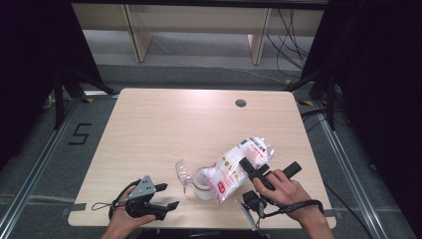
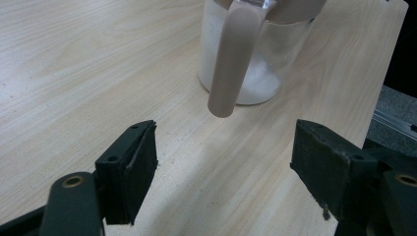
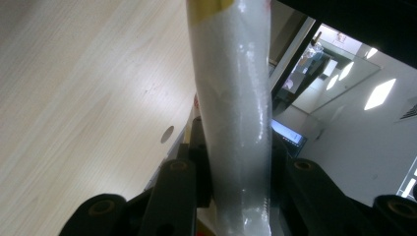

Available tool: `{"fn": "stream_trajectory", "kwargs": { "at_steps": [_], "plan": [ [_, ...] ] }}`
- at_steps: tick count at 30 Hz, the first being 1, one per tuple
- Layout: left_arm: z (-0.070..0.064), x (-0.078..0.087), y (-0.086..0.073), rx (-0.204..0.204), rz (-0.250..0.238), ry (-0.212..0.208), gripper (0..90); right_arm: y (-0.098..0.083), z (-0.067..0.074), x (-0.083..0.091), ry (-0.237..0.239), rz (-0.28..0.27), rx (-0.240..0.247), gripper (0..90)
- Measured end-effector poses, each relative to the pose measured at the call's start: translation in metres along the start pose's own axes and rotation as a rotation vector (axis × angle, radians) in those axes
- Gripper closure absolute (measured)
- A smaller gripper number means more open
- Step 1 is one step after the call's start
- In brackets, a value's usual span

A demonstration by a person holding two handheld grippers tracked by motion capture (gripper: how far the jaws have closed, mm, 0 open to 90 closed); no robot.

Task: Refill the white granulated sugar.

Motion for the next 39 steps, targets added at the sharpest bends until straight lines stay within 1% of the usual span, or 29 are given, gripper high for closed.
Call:
{"fn": "stream_trajectory", "kwargs": {
  "at_steps": [1,2,4,5,6,7,8,9,10,13,14,15,16,17,18,19,23,24,27,29,32,37,39],
  "plan": [
    [-0.0001,0.0002,-0.0001,0.0,0.002,0.004,24.9,0.0002,0.001,-0.0001,0.004,0.0,-0.008,74.8],
    [-0.0001,0.0001,-0.0001,-0.001,0.001,0.004,24.9,0.0003,-0.0006,0.0004,-0.004,0.003,0.006,74.8],
    [-0.0001,0.0001,-0.0001,0.0,0.002,0.004,24.9,0.0002,-0.0011,0.001,-0.006,0.004,0.008,74.9],
    [0.0002,0.0002,0.0001,-0.005,0.001,0.004,24.9,-0.0001,-0.0011,0.0011,-0.008,0.002,0.004,74.9],
    [0.0002,0.0001,0.0,-0.002,0.001,0.004,24.9,0.0001,0.0,0.0016,-0.003,0.004,-0.014,75.0],
    [0.0001,0.0001,0.0,-0.002,0.001,0.004,24.9,-0.0001,0.0001,0.0018,-0.003,0.005,-0.015,75.0],
    [0.0001,0.0001,0.0,-0.003,0.001,0.004,24.9,-0.001,-0.0006,0.0025,0.005,0.008,0.0,75.0],
    [0.0001,0.0,0.0,-0.002,0.002,0.003,24.9,-0.0012,-0.0005,0.002,0.0,0.006,-0.003,75.0],
    [0.0001,0.0001,0.0,-0.002,0.002,0.004,24.9,-0.0008,0.0006,0.0014,-0.008,0.003,-0.019,75.1],
    [0.0,0.0,0.0,0.002,0.0,0.0,24.9,-0.0008,0.001,0.0013,-0.001,0.003,-0.026,75.1],
    [0.0,0.0001,0.0,0.002,0.0,0.0,24.9,-0.0012,0.0002,0.0007,-0.003,0.0,-0.012,75.1],
    [-0.0003,-0.0003,0.0001,0.006,-0.003,-0.003,24.9,-0.001,0.0011,0.0007,-0.005,0.0,-0.022,75.2],
    [-0.0002,-0.0011,0.0003,0.007,-0.015,-0.002,24.9,-0.0014,0.0012,0.001,0.002,0.003,-0.019,75.2],
    [-0.0003,-0.0012,0.0003,0.009,-0.016,-0.003,24.9,-0.0015,0.0015,0.001,0.002,0.003,-0.023,75.2],
    [-0.0003,-0.0012,0.0004,0.008,-0.016,-0.002,24.9,-0.0015,0.0016,0.0009,-0.003,0.002,-0.024,75.2],
    [0.0001,-0.0008,0.0002,0.002,-0.011,-0.002,24.9,-0.0016,0.0016,0.0009,-0.002,0.002,-0.024,75.2],
    [0.0001,-0.0003,0.0,0.002,-0.001,-0.003,24.9,-0.0018,0.0017,0.001,0.0,0.002,-0.022,75.3],
    [-0.0001,-0.0008,0.0002,0.003,-0.01,-0.002,24.9,-0.0018,0.0019,0.001,-0.001,0.002,-0.024,75.3],
    [-0.0003,-0.0012,0.0004,0.009,-0.016,-0.002,24.9,-0.0019,0.0026,0.0013,0.001,0.002,-0.025,75.4],
    [-0.0001,-0.0007,0.0002,0.002,-0.011,-0.002,24.9,-0.0022,0.0029,0.0011,0.001,0.001,-0.027,75.4],
    [-0.0003,-0.0011,0.0005,0.008,-0.016,-0.002,24.9,-0.0023,0.0032,0.001,0.002,0.0,-0.027,75.4],
    [0.0001,-0.0006,0.0004,-0.002,-0.011,-0.001,24.9,-0.0022,0.0035,0.0009,0.004,-0.002,-0.035,75.5],
    [0.0001,-0.0008,0.0002,0.002,-0.011,-0.001,24.9,-0.0023,0.0037,0.0009,0.004,-0.002,-0.035,75.5]
  ]
}}
Point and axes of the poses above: each handheld gripper's, and its own axes: x roughly backward along the jaws, y roughly out of its top, z roughly to its left, the point moved 5 cm from there along -x, roughly forward along the jaws, and after that the axes turned 8 degrees about x, right-handed, at the moved point
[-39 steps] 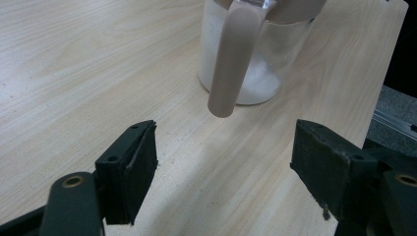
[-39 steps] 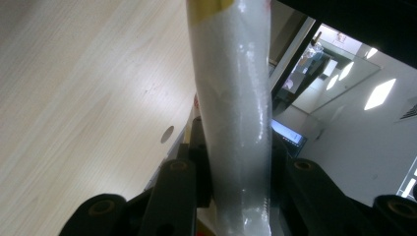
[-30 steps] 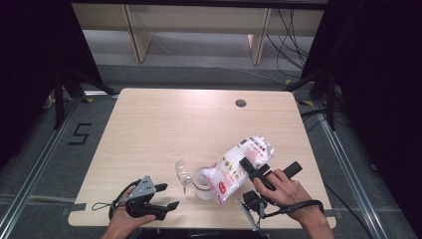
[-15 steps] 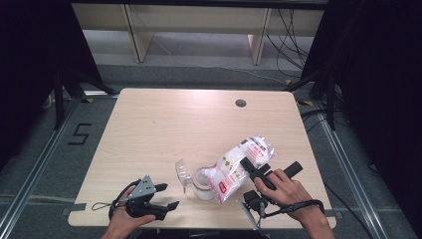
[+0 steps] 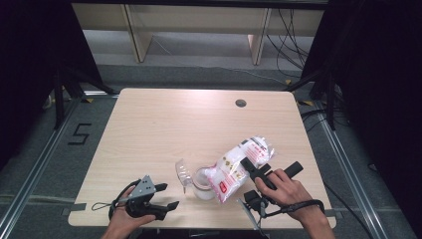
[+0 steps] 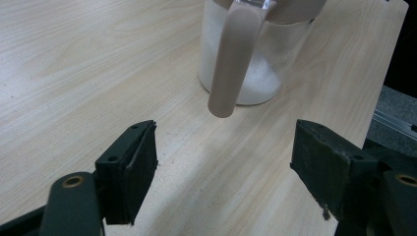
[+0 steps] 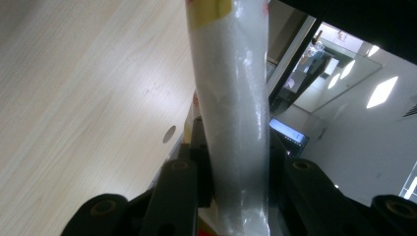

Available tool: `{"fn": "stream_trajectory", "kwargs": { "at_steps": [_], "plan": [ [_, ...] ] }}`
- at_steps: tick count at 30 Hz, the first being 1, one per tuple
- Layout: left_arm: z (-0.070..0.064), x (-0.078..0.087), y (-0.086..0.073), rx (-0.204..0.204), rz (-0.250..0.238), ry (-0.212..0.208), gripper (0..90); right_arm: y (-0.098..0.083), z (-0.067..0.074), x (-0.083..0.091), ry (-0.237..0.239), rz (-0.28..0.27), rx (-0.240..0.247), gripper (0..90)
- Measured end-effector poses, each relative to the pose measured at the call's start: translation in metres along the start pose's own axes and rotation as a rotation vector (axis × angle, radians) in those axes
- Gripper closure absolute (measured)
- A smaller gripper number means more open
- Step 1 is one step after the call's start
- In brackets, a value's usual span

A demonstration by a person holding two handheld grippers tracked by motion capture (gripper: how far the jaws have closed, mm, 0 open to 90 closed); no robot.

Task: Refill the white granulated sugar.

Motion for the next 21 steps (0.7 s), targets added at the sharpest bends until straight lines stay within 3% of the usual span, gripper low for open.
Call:
{"fn": "stream_trajectory", "kwargs": {
  "at_steps": [21],
  "plan": [
    [-0.0002,-0.0001,0.0,0.0,0.001,0.0,24.9,-0.0003,-0.001,-0.0001,-0.002,0.004,0.008,75.6]
  ]
}}
Point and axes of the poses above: each handheld gripper's, and its own axes: x roughly backward along the jaws, y roughly out of its top, z roughly to its left, the point moved 5 cm from there along -x, roughly forward along the jaws, and after that the axes turned 8 degrees about x, right-handed, at the moved point
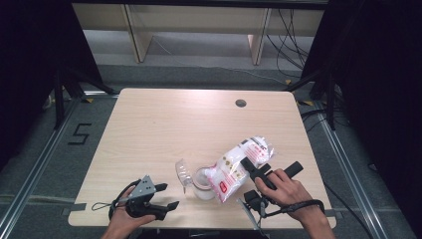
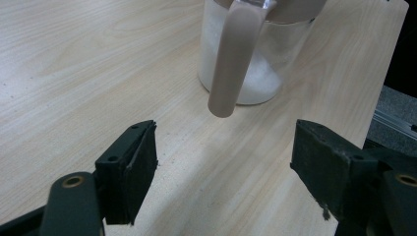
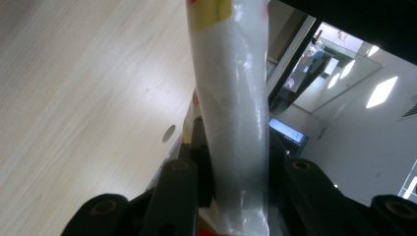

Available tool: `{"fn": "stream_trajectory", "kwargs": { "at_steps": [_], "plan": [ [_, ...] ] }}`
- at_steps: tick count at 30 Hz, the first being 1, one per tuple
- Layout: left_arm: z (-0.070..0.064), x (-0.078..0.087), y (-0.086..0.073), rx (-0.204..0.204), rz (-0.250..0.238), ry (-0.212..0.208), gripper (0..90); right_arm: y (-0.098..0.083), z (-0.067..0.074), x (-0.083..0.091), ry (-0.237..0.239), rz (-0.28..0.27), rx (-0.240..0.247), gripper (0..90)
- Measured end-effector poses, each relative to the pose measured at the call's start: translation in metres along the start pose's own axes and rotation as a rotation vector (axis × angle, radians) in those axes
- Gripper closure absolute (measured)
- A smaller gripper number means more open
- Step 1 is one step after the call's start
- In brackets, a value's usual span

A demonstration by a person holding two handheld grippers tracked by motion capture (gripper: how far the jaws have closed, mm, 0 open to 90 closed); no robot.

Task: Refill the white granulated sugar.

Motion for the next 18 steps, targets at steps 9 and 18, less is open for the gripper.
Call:
{"fn": "stream_trajectory", "kwargs": {
  "at_steps": [9,18],
  "plan": [
    [0.0,0.0007,-0.0002,-0.001,0.012,0.0,24.9,-0.0003,-0.0002,0.0001,0.0,0.003,0.002,75.7],
    [0.0005,0.0009,0.0,-0.012,0.013,0.004,24.9,-0.0005,-0.0002,-0.0003,-0.002,0.002,-0.001,75.7]
  ]
}}
Point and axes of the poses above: each handheld gripper's, and its own axes: x roughly backward along the jaws, y roughly out of its top, z roughly to its left, the point moved 5 cm from there along -x, roughly forward along the jaws, and after that the axes turned 8 degrees about x, right-handed, at the moved point
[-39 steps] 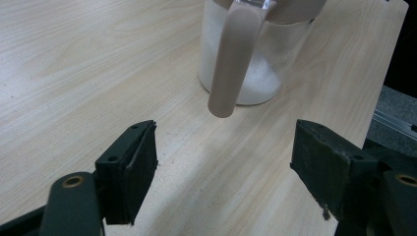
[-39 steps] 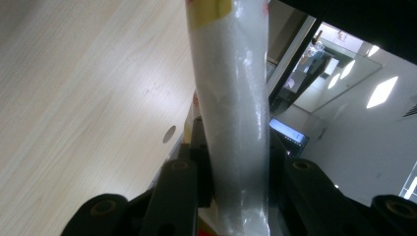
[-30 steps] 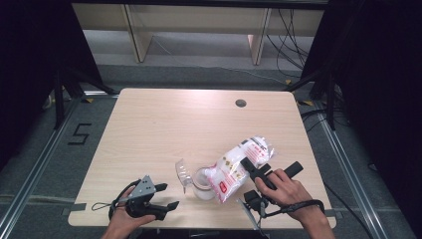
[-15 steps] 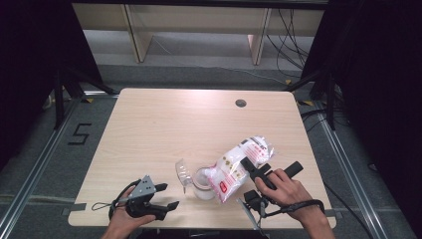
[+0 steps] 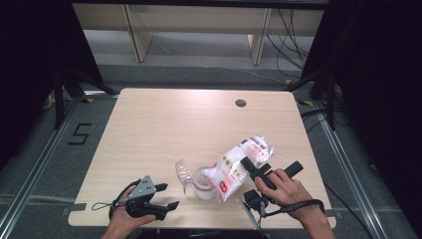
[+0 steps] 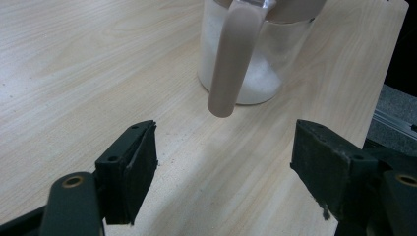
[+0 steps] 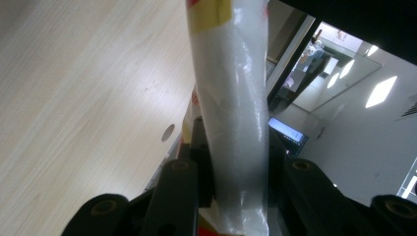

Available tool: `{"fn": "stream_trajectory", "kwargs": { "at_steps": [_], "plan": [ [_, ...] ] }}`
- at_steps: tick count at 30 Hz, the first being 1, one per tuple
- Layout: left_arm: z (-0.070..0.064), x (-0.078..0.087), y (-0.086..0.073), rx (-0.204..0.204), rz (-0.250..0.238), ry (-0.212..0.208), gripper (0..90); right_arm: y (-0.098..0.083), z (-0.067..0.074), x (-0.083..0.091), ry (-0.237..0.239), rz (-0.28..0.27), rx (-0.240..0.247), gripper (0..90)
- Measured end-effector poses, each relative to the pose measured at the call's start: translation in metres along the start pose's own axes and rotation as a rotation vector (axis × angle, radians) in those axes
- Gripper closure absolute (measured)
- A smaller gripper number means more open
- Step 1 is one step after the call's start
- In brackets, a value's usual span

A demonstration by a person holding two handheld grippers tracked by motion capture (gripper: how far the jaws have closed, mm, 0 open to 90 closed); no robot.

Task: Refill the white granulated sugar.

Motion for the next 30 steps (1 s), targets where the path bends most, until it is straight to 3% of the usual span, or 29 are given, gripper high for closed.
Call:
{"fn": "stream_trajectory", "kwargs": {
  "at_steps": [30],
  "plan": [
    [-0.0006,-0.0008,0.0,0.014,-0.014,-0.005,24.9,-0.0006,0.0024,0.0,0.019,0.001,-0.006,76.5]
  ]
}}
Point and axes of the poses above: each handheld gripper's, and its own axes: x roughly backward along the jaws, y roughly out of its top, z roughly to its left, the point moved 5 cm from there along -x, roughly forward along the jaws, and after that the axes turned 8 degrees about x, right-handed, at the moved point
